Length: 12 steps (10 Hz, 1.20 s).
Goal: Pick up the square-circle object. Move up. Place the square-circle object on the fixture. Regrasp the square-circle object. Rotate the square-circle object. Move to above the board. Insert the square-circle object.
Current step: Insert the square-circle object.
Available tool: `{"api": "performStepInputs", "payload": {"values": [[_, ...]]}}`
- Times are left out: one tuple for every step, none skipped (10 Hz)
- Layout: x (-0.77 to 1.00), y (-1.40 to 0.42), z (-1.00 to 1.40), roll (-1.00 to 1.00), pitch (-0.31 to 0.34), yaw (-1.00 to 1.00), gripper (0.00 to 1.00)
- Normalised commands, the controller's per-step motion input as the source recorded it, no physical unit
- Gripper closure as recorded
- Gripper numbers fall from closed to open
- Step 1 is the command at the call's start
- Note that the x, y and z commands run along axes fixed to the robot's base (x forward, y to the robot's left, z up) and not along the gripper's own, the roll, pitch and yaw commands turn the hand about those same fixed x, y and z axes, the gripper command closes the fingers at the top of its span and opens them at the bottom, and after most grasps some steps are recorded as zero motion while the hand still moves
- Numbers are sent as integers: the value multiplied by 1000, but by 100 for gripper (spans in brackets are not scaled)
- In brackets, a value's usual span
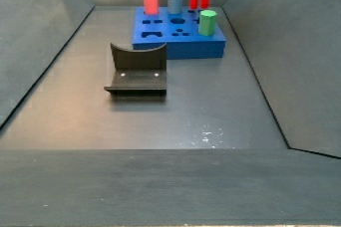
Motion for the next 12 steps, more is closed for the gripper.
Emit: {"api": "performStepInputs", "payload": {"values": [[149, -51, -700, 7, -83, 271, 100], [291, -26, -357, 0, -1, 154, 100], [254, 0, -23, 24, 11, 0, 100], [117, 0, -11, 40, 20, 0, 100], [26, 0, -9, 41, 20, 0, 100], [0, 6, -17, 41, 10, 0, 100], [0, 60, -183, 59, 13, 26, 100], [0, 109, -223, 89, 27, 71, 100], [6, 97, -94, 54, 29, 46, 100], [0, 46, 0, 3, 4, 0, 100], [0, 0, -49, 17, 0, 0, 100], [29, 0, -234, 90, 0, 0, 100]]}}
